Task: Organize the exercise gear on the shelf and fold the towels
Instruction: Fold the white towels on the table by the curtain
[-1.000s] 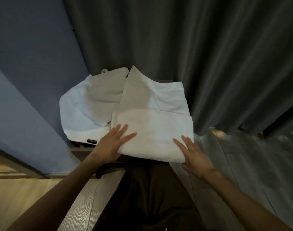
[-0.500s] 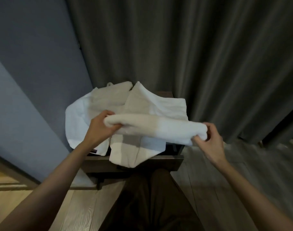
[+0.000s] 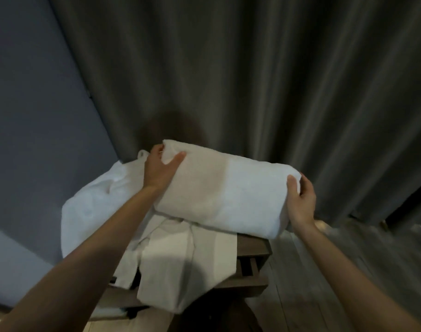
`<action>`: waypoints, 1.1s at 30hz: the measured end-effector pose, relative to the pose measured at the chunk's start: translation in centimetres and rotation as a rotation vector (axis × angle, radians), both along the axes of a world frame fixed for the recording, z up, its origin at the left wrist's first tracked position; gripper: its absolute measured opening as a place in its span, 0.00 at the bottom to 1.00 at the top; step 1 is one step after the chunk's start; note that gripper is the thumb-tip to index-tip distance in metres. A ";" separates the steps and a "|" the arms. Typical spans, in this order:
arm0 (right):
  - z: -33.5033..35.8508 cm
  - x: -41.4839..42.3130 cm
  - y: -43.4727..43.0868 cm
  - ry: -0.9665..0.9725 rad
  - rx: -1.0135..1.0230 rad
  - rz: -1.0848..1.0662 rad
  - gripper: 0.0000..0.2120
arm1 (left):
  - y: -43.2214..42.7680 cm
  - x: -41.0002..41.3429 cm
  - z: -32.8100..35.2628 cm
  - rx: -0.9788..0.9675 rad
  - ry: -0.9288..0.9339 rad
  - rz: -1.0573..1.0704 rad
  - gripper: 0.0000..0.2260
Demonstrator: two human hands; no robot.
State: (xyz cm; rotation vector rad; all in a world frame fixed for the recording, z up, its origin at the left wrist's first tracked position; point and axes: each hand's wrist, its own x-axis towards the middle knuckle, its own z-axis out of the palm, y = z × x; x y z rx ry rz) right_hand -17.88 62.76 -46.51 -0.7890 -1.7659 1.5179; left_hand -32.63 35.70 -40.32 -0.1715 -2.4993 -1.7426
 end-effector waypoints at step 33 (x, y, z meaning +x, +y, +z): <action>-6.1 -9.3 2.6 -0.635 -0.342 0.187 0.28 | 5.4 -13.5 -6.8 -0.571 -0.390 -0.327 0.44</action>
